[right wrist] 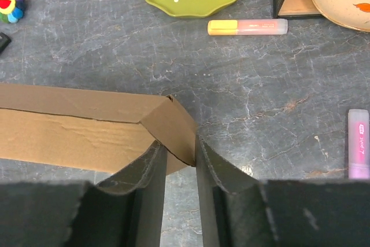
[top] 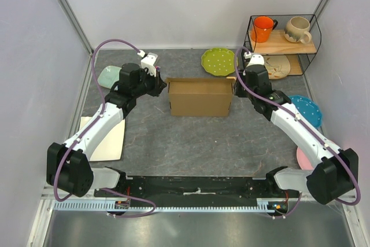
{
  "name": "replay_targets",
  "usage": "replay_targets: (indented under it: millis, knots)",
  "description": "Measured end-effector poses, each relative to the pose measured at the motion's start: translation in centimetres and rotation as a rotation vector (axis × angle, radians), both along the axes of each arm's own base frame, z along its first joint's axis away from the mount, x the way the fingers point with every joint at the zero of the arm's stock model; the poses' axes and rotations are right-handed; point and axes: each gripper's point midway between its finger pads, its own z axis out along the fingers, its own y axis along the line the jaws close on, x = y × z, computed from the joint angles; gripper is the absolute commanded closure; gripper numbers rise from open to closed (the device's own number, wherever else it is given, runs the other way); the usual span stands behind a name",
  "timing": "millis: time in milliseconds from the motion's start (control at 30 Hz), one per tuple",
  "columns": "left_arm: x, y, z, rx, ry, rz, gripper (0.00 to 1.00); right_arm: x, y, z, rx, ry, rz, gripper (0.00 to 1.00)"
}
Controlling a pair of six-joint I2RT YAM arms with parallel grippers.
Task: Fold the paper box
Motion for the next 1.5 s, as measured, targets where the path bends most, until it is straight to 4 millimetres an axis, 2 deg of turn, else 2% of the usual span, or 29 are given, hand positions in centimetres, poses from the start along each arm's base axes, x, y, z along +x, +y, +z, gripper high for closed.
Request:
replay_targets:
  millis: [100,333,400,1033,1267,1500]
  knots:
    - [0.0,0.0,0.0,0.000,0.000,0.000,0.79,0.2,0.1,0.1,0.003,-0.007,-0.001,0.80]
    - [0.0,-0.1,0.3,0.000,0.000,-0.002,0.80,0.1,0.5,0.2,0.016,-0.007,0.010,0.92]
    - [0.0,-0.1,0.2,0.000,0.001,-0.002,0.80,0.1,0.6,0.1,0.027,-0.004,0.012,1.00]
    - [0.1,-0.1,-0.3,0.006,0.015,0.000,0.74,-0.1,2.2,0.5,0.106,0.100,0.016,1.00]
    - [0.4,0.0,-0.6,0.013,0.015,0.011,0.63,-0.3,2.5,0.5,0.111,0.125,0.025,1.00]
    - [1.1,0.7,-0.3,0.032,-0.011,0.053,0.65,-0.4,2.7,0.5,0.117,0.132,0.037,1.00]
